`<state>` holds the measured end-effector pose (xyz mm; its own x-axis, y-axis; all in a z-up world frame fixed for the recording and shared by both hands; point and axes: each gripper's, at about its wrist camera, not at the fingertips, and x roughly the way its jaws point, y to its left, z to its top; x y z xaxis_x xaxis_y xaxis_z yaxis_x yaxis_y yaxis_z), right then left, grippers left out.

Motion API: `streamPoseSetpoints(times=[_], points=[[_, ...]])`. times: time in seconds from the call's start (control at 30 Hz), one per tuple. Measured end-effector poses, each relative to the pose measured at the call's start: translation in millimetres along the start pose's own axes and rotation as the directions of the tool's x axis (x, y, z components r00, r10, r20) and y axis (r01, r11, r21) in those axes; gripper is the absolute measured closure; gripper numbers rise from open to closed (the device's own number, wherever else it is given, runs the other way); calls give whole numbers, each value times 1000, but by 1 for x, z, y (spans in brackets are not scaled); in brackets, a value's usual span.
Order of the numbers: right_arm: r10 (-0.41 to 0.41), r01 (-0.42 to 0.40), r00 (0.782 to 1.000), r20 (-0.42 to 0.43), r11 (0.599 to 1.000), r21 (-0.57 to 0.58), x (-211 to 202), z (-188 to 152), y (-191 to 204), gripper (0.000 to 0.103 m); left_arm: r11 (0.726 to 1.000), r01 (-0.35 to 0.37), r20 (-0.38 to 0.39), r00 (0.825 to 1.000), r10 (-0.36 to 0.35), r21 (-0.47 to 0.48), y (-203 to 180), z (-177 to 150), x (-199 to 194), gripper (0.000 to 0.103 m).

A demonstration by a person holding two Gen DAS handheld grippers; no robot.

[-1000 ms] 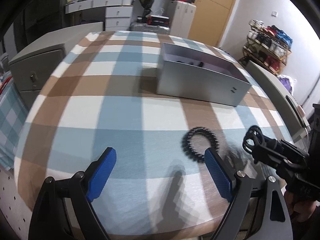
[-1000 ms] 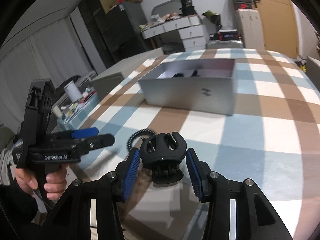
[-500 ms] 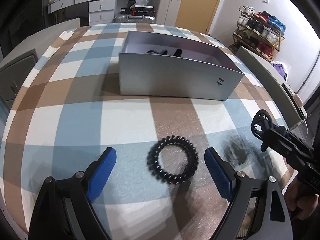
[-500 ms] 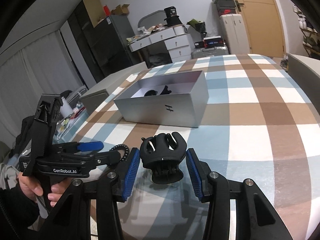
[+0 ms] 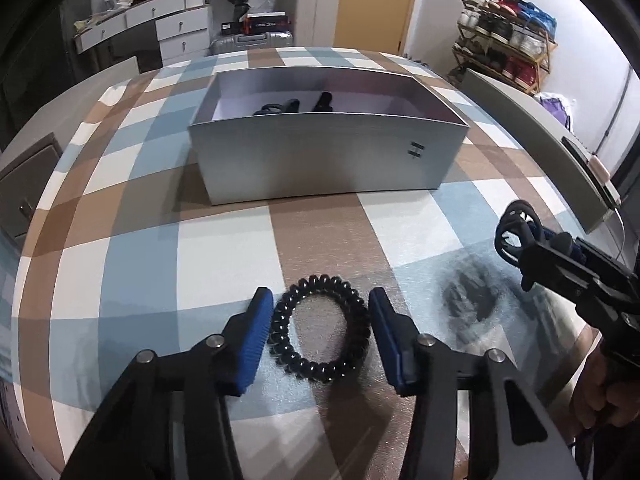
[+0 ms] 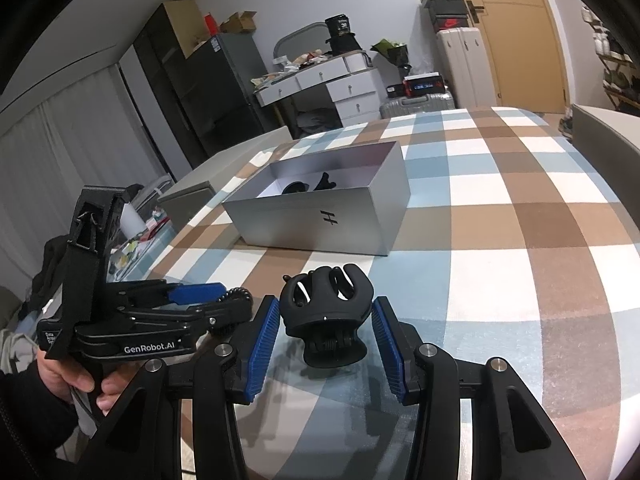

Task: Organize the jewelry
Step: 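Grasp the black bead bracelet with the left tool while the right holds the clip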

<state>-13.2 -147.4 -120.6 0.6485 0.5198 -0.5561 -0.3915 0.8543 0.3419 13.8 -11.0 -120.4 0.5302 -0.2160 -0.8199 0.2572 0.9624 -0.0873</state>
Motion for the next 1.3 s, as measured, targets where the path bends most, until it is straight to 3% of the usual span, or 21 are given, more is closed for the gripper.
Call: streamPoseSetpoints(times=[0.23, 0.33, 0.63, 0.73, 0.8, 0.83, 1.03, 1.1, 1.17, 1.3], points=[[4, -4, 1000, 9, 1000, -5, -2, 4, 1, 56, 1000, -6, 7, 1000, 6, 4, -1, 2, -2, 66], [8, -8, 1000, 16, 1000, -3, -3, 7, 1, 56, 1000, 4, 20, 1000, -4, -5, 4, 5, -3, 79], [16, -16, 1000, 22, 1000, -13, 2, 16, 2, 56, 997, 71, 10, 997, -70, -36, 9, 2, -5, 78], [20, -20, 1000, 20, 1000, -9, 4, 17, 2, 56, 997, 76, -8, 997, -76, -21, 6, 3, -4, 70], [22, -22, 1000, 18, 1000, -7, 6, 18, 1, 56, 995, 99, -7, 995, -99, -11, 2, 2, -4, 57], [24, -24, 1000, 15, 1000, -5, 7, 17, 1, 56, 996, 87, -17, 996, -87, 9, -2, 2, -1, 43], [26, -26, 999, 19, 1000, -7, 7, 17, 1, 56, 992, -6, 1, 1000, 6, 124, -19, -2, 5, 41], [26, -26, 999, 19, 1000, -6, 7, 17, 1, 56, 989, -17, 4, 1000, 16, 148, -23, -2, 5, 45], [26, -26, 1000, 18, 1000, -4, 7, 17, 1, 56, 987, -3, -4, 1000, 3, 159, -24, -1, 4, 60], [27, -27, 999, 19, 1000, 3, 7, 18, -1, 56, 982, 16, -11, 1000, -14, 191, -26, -1, 2, 72]])
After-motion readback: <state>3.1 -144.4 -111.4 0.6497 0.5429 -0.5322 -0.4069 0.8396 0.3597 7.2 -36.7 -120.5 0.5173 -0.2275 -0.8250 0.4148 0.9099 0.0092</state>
